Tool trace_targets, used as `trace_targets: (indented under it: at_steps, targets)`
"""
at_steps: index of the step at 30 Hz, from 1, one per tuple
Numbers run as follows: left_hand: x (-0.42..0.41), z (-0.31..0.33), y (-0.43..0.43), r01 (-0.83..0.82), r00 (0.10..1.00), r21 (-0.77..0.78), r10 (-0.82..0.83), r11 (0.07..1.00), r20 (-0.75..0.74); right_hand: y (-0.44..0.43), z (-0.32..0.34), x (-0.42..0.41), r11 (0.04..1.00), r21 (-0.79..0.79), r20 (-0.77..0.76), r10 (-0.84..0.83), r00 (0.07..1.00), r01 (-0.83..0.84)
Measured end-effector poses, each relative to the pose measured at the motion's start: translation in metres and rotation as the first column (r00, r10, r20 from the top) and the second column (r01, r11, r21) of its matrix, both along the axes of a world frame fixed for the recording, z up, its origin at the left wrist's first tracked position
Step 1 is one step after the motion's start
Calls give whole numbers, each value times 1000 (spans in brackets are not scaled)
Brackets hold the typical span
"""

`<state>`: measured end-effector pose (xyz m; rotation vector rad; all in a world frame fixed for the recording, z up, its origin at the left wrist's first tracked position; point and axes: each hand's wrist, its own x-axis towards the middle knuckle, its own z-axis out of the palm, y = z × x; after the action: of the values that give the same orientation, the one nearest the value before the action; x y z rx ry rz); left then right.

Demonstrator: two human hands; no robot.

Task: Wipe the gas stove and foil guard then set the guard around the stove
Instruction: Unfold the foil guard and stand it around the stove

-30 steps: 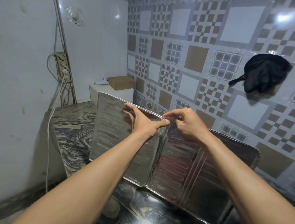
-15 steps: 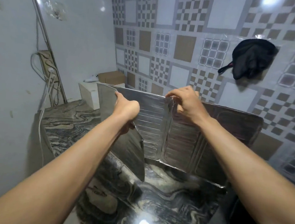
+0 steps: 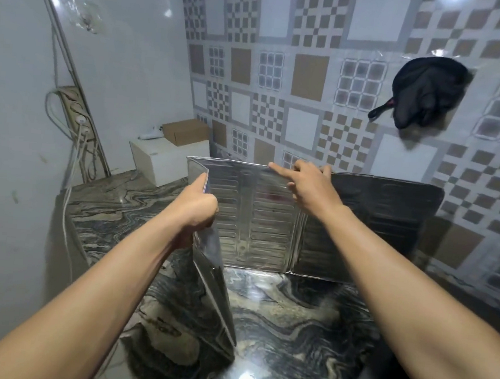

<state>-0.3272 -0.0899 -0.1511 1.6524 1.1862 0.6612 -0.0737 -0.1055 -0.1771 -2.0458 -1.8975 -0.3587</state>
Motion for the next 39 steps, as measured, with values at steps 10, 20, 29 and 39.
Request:
trace_targets:
  at_steps: [10,20,29,39]
  targets:
    - [11,18,10,104,993,41,-102,994,-51,-29,24,62,997,-68,-265,9,964,-28]
    - [73,38,17,431,902,92,-429,897,-49,-85,57,116,993,40,-210,-96,973,107]
    - [75,43,72,500,860,45,-490,865,-143,-63,45,120,989,123,-27,-78,997,81]
    - [95,41,85,529,848,34,-526,848,-61,-56,68,137,990,-6,-40,-139,989,139]
